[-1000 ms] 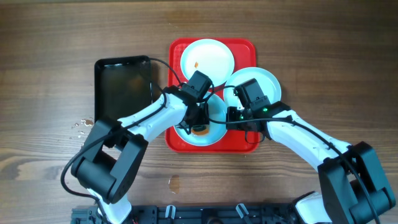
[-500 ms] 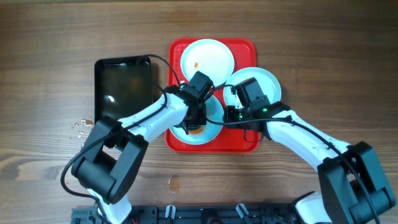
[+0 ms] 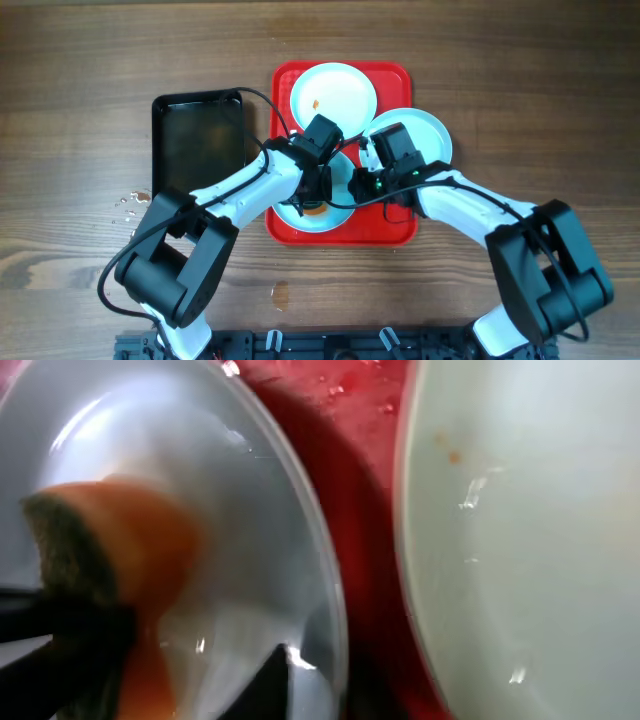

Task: Clean dirty plates on tray and stack at the side
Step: 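Scrub the lower plate with the sponge in the left gripper, then return the sponge to the black tray with the left gripper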

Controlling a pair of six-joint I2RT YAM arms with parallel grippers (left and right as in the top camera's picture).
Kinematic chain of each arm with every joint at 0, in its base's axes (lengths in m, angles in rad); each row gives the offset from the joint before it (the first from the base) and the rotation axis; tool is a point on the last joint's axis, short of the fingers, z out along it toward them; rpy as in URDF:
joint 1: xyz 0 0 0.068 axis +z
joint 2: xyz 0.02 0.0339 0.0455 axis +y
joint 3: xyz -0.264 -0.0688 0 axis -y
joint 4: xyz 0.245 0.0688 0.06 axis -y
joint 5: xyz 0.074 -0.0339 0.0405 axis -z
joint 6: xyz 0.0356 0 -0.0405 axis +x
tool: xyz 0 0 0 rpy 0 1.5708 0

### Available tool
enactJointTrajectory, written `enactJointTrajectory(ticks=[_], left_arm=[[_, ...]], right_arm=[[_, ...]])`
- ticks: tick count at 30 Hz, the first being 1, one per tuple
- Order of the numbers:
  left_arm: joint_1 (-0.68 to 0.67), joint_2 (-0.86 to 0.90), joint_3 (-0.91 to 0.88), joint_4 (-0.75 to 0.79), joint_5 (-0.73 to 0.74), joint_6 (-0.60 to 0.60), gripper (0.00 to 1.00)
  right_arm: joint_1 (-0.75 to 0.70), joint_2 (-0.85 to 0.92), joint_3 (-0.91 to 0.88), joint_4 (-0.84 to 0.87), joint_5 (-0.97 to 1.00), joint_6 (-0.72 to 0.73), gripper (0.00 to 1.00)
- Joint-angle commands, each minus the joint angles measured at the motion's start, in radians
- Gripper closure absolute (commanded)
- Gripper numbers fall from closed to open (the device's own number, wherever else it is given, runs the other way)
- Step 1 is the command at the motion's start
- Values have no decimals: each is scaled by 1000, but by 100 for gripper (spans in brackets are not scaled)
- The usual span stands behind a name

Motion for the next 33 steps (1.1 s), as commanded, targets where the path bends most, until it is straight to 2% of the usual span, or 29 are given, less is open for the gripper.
enactJointTrajectory(ticks=[1,6,15,21,27,33], left_arm=[[17,86,-60,-19,-98,12,96],[18,86,-60,-31,-100,12,96],[67,86,-59,-52,-236,7,96],[124,85,-55,-68,-249,4,96],[169,61,68,-263,-422,-58,96],[172,-24,197,-373,-459,-60,96]], right_arm=[[3,57,-13,-27,28,32,96],[0,55,-13,-169,232,255,96],[0,54,-13,-323,363,409,96],[0,54,-13,-336,371,420,96],[0,54,-13,-351,370,411,96],[0,53,-13,-377,370,411,96]])
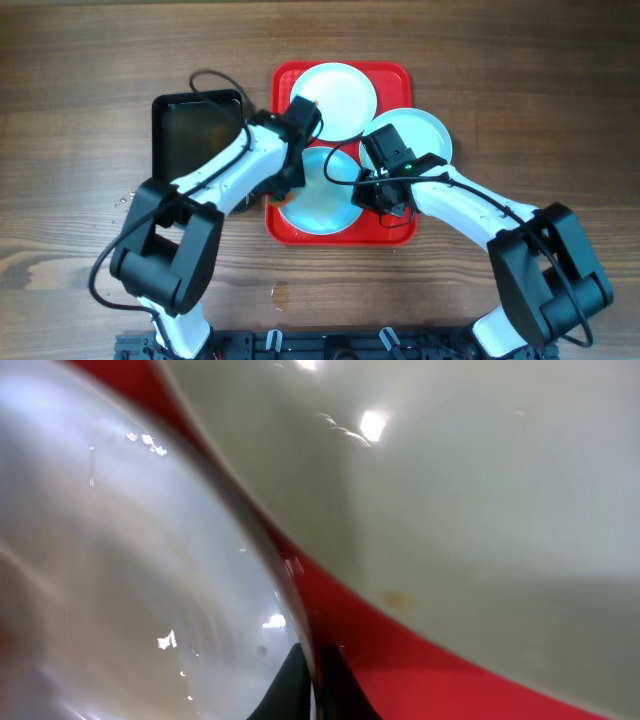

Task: Clean dirty plates on tray and stack at the side
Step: 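Return the sponge to the black tray with the left gripper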

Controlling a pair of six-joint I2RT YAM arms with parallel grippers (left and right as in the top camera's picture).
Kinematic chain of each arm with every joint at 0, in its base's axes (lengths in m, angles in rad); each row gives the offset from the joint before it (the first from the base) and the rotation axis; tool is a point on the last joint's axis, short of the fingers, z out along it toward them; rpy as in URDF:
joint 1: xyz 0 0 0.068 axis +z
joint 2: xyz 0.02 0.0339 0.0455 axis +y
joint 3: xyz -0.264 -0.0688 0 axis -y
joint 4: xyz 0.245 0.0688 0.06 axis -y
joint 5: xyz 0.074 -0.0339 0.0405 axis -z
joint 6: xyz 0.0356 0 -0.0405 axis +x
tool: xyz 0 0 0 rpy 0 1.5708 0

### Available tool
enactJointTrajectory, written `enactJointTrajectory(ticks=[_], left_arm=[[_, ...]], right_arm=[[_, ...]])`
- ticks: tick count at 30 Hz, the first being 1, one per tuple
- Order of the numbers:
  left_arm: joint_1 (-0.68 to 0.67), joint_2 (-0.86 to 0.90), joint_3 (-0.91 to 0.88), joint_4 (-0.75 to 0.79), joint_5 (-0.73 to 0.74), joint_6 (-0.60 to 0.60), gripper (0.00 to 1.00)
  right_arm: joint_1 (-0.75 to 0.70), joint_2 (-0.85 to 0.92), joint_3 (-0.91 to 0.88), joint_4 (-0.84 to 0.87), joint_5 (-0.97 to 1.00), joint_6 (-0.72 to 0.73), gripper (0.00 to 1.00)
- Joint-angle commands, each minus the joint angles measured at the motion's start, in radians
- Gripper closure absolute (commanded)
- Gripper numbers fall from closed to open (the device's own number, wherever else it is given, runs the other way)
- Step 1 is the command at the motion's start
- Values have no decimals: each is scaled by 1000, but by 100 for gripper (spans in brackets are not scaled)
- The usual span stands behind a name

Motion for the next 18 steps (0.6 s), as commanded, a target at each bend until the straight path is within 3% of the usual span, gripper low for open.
enactJointTrajectory(ticks=[1,5,12,18], left_arm=[[58,-57,48,-49,-235,-31,96],[63,-137,52,-61,-227,-31,96],[153,-279,52,-70,-137,-11,96],[303,-295,29,-10,28,155,96]], right_arm=[[-34,66,-81,-70,243,21,96],[-34,57,-80,-70,222,-18,96],[-33,-61,-80,30,7,-348,96],[-33,-177,-80,56,-66,-453,96]])
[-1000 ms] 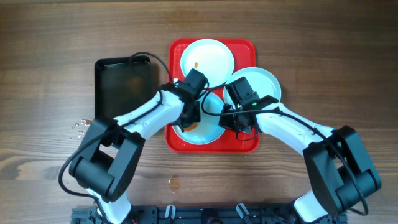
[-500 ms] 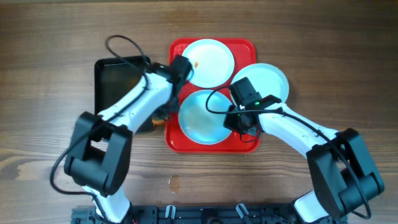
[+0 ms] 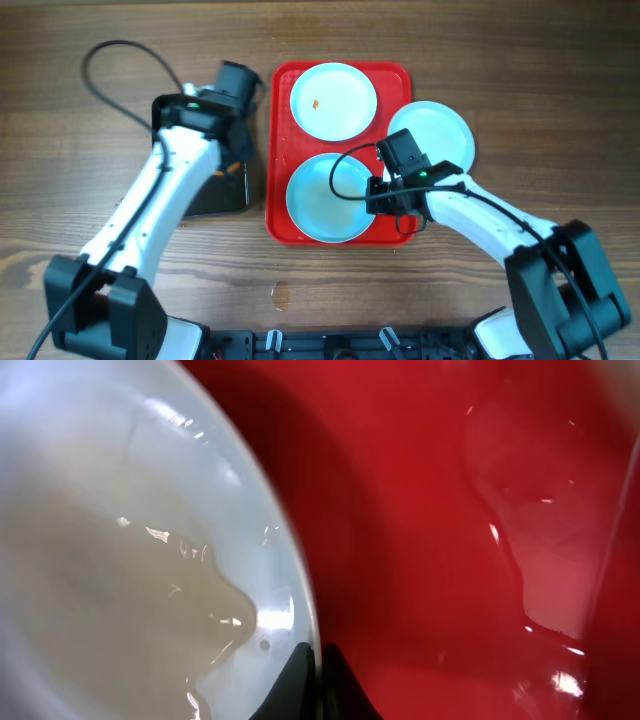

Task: Clean dirty plates on tray and stack at the side
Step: 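Return the sponge to the black tray with the left gripper, then lift the gripped plate with the right gripper and tilt it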

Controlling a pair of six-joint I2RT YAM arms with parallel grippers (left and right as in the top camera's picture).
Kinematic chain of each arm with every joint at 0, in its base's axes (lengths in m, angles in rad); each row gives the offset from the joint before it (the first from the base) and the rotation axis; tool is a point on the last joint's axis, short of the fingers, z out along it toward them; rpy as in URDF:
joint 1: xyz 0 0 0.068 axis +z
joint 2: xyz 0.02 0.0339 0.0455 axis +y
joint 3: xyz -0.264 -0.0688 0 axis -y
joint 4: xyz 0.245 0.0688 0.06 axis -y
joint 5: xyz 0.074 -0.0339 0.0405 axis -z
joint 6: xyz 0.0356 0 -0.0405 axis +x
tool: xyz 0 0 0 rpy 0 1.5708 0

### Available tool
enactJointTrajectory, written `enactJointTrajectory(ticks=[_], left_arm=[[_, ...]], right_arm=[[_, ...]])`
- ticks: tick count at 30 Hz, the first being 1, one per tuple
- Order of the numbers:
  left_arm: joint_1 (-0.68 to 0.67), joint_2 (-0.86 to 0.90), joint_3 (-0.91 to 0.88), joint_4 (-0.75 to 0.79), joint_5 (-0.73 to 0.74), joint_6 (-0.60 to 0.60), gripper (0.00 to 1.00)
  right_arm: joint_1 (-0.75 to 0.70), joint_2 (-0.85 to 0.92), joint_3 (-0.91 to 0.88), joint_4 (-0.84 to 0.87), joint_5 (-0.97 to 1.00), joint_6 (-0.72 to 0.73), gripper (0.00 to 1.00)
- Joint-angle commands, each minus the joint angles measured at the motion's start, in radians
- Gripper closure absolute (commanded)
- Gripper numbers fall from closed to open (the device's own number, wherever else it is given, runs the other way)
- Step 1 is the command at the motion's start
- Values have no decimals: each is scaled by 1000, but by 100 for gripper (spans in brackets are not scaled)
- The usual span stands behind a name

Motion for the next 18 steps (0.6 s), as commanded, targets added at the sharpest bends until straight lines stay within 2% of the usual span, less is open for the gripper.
enactJointTrajectory(ticks=[1,4,8,11,14,18], left_arm=[[99,-9,-21,56,134,130,96],[157,-9,-81,125,209,203,96],[226,-9,-204,238,223,233,96],[264,-9,-298,327,266,249,96],[267,-9,-336,374,336,309,96],[267,-9,-348,374,338,309,96]], right_arm=[[-1,-83,-5,10,-58,-131,96],[-1,-98,-5,18,-77,-164,96],[-1,-97,-5,28,-93,-193,96],[-1,-99,3,35,19,-158,96],[-1,-106,27,32,48,-159,96],[0,-143,50,29,77,-160,96]])
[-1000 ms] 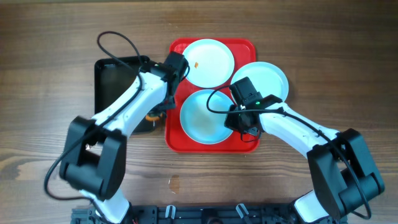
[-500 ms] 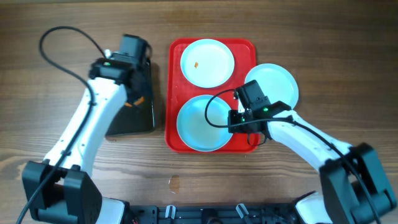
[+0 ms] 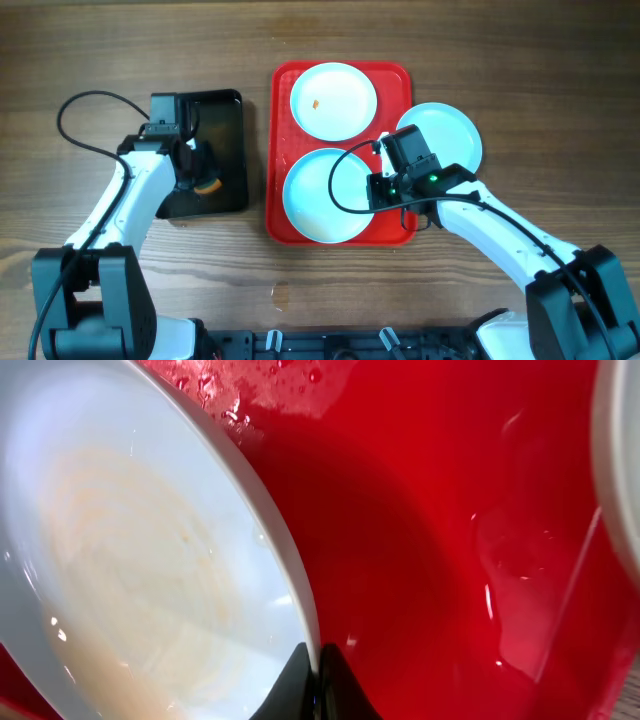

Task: Clean dirty plates on tray and stack at the side
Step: 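Lift the gripped plate with the right gripper and tilt it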

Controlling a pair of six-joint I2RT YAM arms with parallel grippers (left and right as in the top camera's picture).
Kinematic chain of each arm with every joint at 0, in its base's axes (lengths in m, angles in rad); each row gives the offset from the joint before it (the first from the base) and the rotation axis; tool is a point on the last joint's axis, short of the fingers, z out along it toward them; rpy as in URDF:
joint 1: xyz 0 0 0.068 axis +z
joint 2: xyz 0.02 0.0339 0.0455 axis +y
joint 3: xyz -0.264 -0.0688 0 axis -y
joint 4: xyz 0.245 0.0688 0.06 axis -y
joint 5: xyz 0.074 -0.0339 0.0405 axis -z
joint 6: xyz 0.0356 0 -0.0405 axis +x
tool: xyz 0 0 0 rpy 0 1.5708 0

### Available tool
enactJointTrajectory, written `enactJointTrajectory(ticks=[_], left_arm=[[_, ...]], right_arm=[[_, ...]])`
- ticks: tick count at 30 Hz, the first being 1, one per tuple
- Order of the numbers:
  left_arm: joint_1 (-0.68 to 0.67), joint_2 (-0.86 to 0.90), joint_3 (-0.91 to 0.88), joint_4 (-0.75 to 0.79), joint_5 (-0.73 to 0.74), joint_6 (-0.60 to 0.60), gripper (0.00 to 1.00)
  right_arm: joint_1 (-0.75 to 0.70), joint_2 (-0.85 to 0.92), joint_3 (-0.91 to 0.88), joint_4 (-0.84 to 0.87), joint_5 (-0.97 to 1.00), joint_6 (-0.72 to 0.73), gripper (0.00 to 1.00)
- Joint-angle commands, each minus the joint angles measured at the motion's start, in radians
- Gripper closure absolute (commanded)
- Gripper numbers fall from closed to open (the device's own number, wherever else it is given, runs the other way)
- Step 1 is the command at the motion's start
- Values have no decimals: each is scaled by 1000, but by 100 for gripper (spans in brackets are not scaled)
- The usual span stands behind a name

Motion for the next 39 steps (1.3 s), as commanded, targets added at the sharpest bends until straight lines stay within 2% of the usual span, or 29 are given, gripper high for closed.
enactJointTrajectory(ticks=[1,6,10,11,14,20,23,24,25,26,31,39], left_arm=[[3,-7,-8,4,53,48,96],[3,-7,-8,3,54,48,96],[3,-8,-8,0,54,48,94],[3,-8,-8,0,54,48,89],[3,-10,-7,-1,54,48,64],[3,-43,-7,-16,58,47,54],[3,-75,-7,-28,58,47,46],[3,-88,-7,-32,58,47,40],[3,-98,-7,-37,56,48,10],[3,-104,-7,-39,50,48,0],[3,-107,-7,-39,50,48,0],[3,-106,-7,-39,50,47,0]], right_arm=[[2,-69,48,4,78,-8,96],[14,-152,51,22,152,-89,96],[54,-217,51,24,303,-92,95],[69,-227,51,26,348,-106,96],[129,-243,51,37,447,-169,96],[269,-243,51,47,723,-193,96],[323,-243,51,53,813,-193,96],[342,-243,51,43,836,-192,96],[356,-243,51,41,847,-192,96],[370,-243,51,45,861,-192,96],[411,-243,51,81,1019,-195,96],[509,-243,51,139,1204,-302,96]])
